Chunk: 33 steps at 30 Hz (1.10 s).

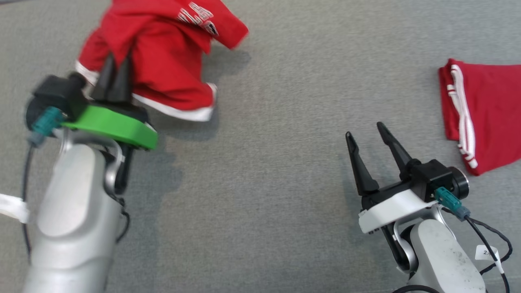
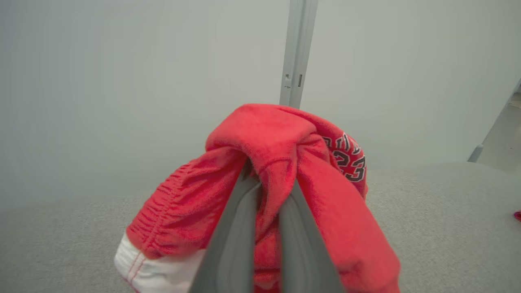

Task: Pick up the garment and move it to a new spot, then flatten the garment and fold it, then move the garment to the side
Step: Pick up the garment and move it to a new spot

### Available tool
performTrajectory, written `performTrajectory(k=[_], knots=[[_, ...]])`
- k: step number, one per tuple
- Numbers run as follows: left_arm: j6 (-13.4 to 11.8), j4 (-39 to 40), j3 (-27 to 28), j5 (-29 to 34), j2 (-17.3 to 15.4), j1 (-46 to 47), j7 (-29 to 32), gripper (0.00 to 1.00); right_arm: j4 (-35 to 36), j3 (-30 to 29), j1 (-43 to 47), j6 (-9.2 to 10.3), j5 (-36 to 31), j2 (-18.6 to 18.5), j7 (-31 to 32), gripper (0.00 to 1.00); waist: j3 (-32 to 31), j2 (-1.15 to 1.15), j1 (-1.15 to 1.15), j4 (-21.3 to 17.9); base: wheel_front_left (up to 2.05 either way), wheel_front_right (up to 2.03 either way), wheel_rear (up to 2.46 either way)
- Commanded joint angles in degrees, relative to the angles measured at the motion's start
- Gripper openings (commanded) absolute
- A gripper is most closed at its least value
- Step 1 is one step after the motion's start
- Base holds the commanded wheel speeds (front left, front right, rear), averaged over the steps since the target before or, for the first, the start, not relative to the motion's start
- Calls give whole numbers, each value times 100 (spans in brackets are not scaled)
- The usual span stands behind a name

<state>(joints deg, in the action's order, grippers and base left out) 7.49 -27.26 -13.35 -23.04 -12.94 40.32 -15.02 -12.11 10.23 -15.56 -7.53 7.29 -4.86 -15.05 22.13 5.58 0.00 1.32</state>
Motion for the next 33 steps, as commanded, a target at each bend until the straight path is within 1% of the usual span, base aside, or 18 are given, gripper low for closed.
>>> performTrajectory(k=[1, 5, 10, 13, 14, 15, 16, 19, 21, 23, 27, 33], knots=[[2, 60, -59, -30, 87, -198, -15, 0, -31, 6, 123, 9, 26, 21, -10, 100, -485, 0, 0, -496, 0, 0, 0], [3, 153, -91, -63, 528, -708, -15, 0, -73, -23, 207, 9, 59, 86, -10, 100, -664, 0, 0, -717, 0, 0, 0], [-20, -19, 32, -157, 883, -1273, -15, 0, -140, -2, 299, 9, 78, 125, -10, 100, -780, 0, 0, -908, 0, 0, 0], [-297, -178, 349, -29, 937, -1549, -15, 0, -213, 40, 301, 9, 89, 141, -10, 100, -820, 0, 0, -1002, 0, 0, 0], [-359, -282, 408, 48, 957, -1632, -15, 37, -234, 54, 304, 9, 91, 144, -10, 100, -834, 0, 0, -1023, 0, 0, 0], [-401, -396, 470, 89, 969, -1704, -14, 94, -251, 71, 301, 9, 101, 147, -10, 100, -858, 0, 0, -1049, 0, 0, 0], [-444, -473, 541, 160, 977, -1765, -10, 100, -272, 82, 308, 9, 109, 150, -10, 100, -887, 0, 0, -1067, 0, 0, 0], [-580, -597, 825, 421, 966, -2005, -9, 100, -300, 66, 368, 9, 140, 153, -10, 100, -999, 0, 0, -1082, 0, 0, 0], [-599, -563, 1010, 582, 952, -2169, -9, 100, -309, 35, 403, 9, 138, 161, -10, 100, -1088, 0, 0, -1068, 0, 0, 0], [-534, -447, 1132, 774, 936, -2323, -9, 100, -296, 8, 429, 9, 145, 169, -10, 100, -1166, 0, 0, -1043, 0, 0, 0], [-415, 24, 1436, 1066, 929, -2795, -8, 100, -300, -45, 590, 9, 126, 177, -10, 100, -1374, 0, 0, -981, 0, 0, 0], [-297, 862, 1852, 1312, 972, -3622, -8, 100, -329, -86, 814, 9, 144, 182, -10, 100, -1622, 0, 0, -874, 0, 0, 0]])
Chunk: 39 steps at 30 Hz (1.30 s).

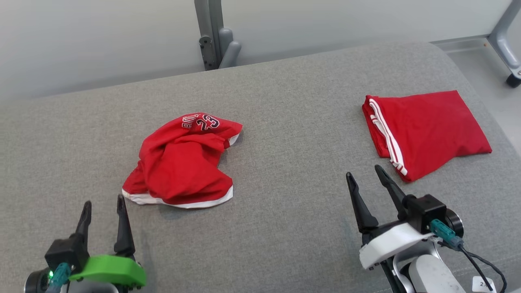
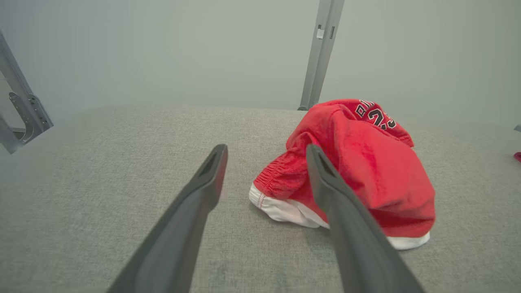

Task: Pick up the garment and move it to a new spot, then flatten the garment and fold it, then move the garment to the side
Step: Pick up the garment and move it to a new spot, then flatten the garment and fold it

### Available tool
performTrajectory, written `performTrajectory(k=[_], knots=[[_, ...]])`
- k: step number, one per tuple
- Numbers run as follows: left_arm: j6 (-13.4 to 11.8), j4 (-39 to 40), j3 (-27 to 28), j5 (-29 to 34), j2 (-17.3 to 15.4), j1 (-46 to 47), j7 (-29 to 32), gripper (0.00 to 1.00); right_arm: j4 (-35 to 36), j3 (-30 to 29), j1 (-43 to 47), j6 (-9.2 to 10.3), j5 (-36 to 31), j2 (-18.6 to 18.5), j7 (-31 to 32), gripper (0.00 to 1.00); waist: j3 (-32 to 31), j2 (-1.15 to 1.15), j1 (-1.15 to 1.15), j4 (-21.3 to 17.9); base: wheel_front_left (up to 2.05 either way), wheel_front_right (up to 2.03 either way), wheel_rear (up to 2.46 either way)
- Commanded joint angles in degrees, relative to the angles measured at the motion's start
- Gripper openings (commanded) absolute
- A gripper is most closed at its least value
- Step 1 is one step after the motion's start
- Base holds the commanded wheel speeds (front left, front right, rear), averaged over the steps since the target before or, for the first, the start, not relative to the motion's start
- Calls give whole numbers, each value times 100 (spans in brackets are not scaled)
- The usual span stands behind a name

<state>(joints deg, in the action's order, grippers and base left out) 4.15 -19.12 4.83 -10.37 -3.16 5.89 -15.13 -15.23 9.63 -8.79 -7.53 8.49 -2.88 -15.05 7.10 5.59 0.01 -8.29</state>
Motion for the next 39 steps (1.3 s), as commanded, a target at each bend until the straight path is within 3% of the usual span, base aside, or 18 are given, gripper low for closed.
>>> performTrajectory(k=[1, 12, 22, 29, 39], knots=[[54, 126, 58, 66, 4, -313, 3, 100, -18, -53, 175, 10, 37, -15, -10, 100, -157, -1, -1, 120, 0, 0, 0], [92, 513, 133, 158, 19, -1076, 3, 100, -43, -125, 536, 9, 37, -9, -10, 100, -359, -1, -1, 295, 0, 0, 0], [-35, 516, -58, -108, 20, -1123, 3, 100, -58, -114, 582, 9, 34, -8, -10, 100, -334, -1, -1, 365, 0, 0, 0], [-16, 235, -225, -151, 18, -744, 3, 100, 10, -44, 411, 9, -20, -7, -10, 100, -16, -1, -1, 413, 0, 0, 0], [152, -763, -33, 262, -130, 677, 2, 100, 205, 76, -141, 10, -57, -16, -10, 100, 1059, -1, -1, 301, 0, 0, 0]])
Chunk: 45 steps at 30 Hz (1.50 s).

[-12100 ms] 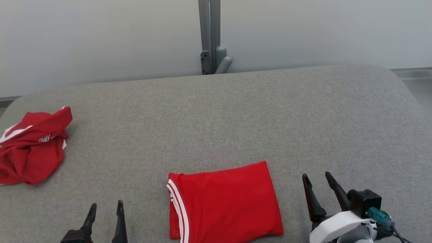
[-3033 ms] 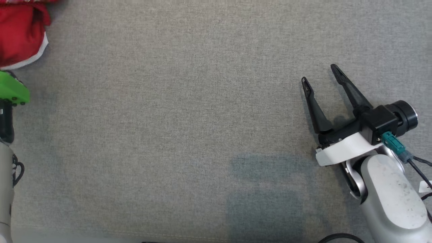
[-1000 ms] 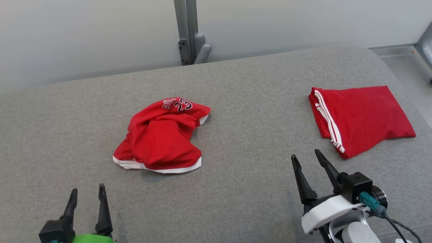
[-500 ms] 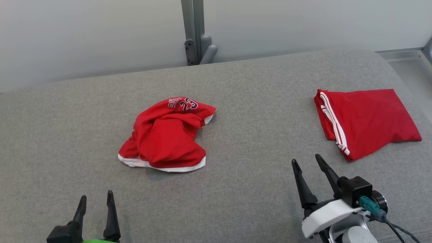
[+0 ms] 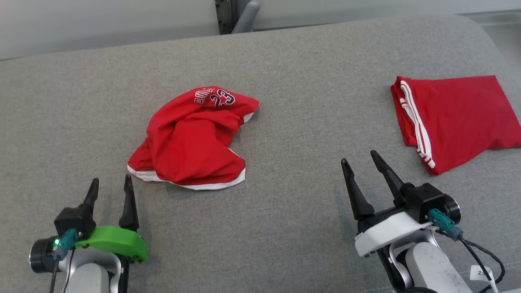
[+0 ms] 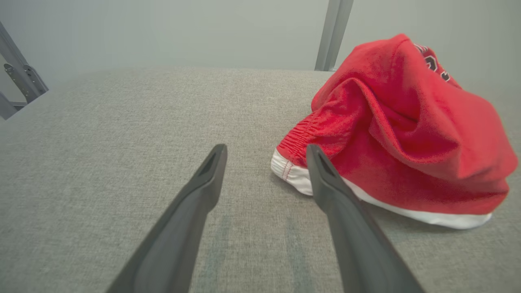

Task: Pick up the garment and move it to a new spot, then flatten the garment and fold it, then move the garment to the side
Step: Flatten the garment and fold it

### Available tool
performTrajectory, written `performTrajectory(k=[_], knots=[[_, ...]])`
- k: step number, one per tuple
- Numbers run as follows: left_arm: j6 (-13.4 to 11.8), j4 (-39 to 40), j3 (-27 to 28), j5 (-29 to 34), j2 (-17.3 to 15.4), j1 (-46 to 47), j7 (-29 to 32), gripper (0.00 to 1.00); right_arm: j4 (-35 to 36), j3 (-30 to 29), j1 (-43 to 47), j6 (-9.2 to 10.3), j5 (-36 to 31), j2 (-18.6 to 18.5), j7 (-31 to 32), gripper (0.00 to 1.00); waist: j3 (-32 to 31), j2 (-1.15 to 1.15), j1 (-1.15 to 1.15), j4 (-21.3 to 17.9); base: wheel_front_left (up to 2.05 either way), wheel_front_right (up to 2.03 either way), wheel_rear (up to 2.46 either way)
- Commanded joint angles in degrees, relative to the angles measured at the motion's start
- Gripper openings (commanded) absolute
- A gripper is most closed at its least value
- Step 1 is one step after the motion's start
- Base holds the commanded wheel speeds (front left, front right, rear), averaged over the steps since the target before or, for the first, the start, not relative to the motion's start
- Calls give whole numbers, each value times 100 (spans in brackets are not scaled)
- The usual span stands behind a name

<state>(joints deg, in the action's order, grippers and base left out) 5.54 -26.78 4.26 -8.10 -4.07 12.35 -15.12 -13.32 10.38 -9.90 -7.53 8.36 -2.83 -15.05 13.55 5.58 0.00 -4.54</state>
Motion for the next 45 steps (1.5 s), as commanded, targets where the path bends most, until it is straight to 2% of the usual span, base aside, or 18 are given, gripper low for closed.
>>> performTrajectory(k=[1, 5, 9, 19, 27, 28, 29, 30, 35, 40, 45], knots=[[34, -116, 61, 62, -93, 211, 1, 100, 13, 7, -89, 10, -40, -35, -10, 100, 487, 1, 0, -90, 0, 0, 0], [98, -538, 125, 104, -194, 644, 1, 100, 9, 47, -249, 10, -34, -61, -10, 100, 725, 1, 0, -179, 0, 0, 0], [149, -613, 216, 52, -227, 891, 1, 100, -1, 52, -338, 10, 21, -62, -10, 100, 829, 1, 0, -267, 0, 0, 0], [193, -200, 328, -30, -39, 576, 1, 100, -33, 2, -328, 10, 62, -46, -10, 100, 856, 1, 0, -303, 0, 0, 0], [202, -664, 168, -79, -14, 669, 7, 100, -70, 94, -424, 10, 38, -39, -10, 100, 879, 1, 0, -334, 0, 0, 0], [203, -695, 126, -92, -48, 706, 7, 81, -72, 101, -432, 10, 36, -44, -10, 100, 881, 1, 0, -342, 0, 0, 0], [203, -740, 71, -128, -68, 720, 7, 36, -75, 105, -435, 10, 40, -53, -10, 100, 877, 1, 0, -348, 0, 0, 0], [203, -757, 32, -140, -101, 749, 7, 0, -79, 102, -434, 10, 43, -60, -10, 100, 870, 1, 0, -354, 0, 0, 0], [197, -564, -87, -233, -139, 751, 3, 0, -122, 37, -334, 10, 70, -57, -10, 100, 722, 1, 0, -351, 0, 0, 0], [197, 250, -218, -249, -138, 660, 2, 0, -175, -29, -207, 10, 158, -39, -10, 100, 405, 1, 0, -251, 0, 0, 0], [198, 1199, -864, -265, -168, 890, 1, 0, -237, 0, -122, 10, 257, -22, -10, 100, 24, 1, 0, -194, 0, 0, 0]])
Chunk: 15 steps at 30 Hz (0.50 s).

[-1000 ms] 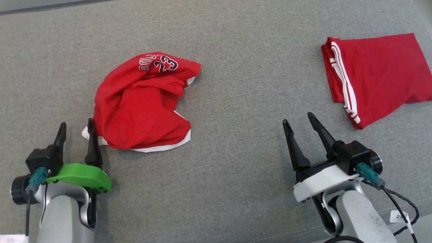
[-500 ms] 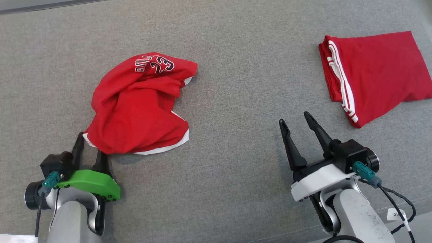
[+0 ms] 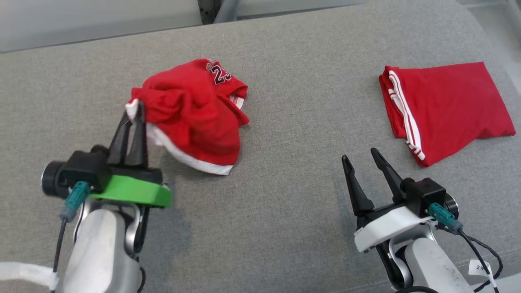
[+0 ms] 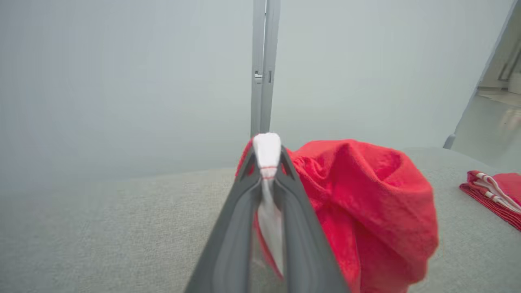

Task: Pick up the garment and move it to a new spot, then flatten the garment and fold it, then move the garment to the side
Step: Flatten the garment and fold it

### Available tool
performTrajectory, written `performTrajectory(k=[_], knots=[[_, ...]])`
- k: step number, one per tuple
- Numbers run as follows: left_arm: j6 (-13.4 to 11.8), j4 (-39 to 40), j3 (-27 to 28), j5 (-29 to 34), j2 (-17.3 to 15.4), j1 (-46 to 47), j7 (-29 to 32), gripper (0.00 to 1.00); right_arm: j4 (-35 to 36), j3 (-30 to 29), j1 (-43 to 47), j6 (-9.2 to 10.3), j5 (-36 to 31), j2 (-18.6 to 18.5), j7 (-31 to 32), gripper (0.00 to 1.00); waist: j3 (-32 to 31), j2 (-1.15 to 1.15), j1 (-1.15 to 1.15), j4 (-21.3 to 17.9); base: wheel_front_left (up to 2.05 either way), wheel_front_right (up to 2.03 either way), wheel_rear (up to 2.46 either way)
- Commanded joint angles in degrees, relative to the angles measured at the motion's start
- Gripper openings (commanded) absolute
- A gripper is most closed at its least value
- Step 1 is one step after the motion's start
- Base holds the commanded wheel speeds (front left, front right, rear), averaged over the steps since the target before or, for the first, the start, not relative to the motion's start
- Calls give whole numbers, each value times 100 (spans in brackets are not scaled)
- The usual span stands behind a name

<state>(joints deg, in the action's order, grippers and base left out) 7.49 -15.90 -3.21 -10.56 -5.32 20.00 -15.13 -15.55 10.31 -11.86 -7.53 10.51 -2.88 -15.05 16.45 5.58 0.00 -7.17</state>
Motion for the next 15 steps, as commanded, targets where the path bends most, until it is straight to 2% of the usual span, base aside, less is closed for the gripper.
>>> performTrajectory(k=[1, 8, 14, 15], knots=[[3, 249, -310, -42, -47, 204, 2, 0, -33, 18, 103, 10, 60, -15, -10, 100, -336, 0, 0, 66, 0, 0, 0], [3, 785, -1649, -292, 67, 1077, 3, 0, -82, 41, 263, 10, 259, -12, -10, 100, -640, 0, 0, -25, 0, 0, 0], [-16, 869, -1925, -646, 207, 1532, 3, 0, -62, -30, 344, 10, 293, -10, -10, 100, -664, 0, 0, -28, 0, 0, 0], [-185, 895, -1917, -876, 225, 1650, 3, 0, -51, -42, 321, 10, 299, -10, -10, 100, -623, 0, 0, -24, 0, 0, 0]])
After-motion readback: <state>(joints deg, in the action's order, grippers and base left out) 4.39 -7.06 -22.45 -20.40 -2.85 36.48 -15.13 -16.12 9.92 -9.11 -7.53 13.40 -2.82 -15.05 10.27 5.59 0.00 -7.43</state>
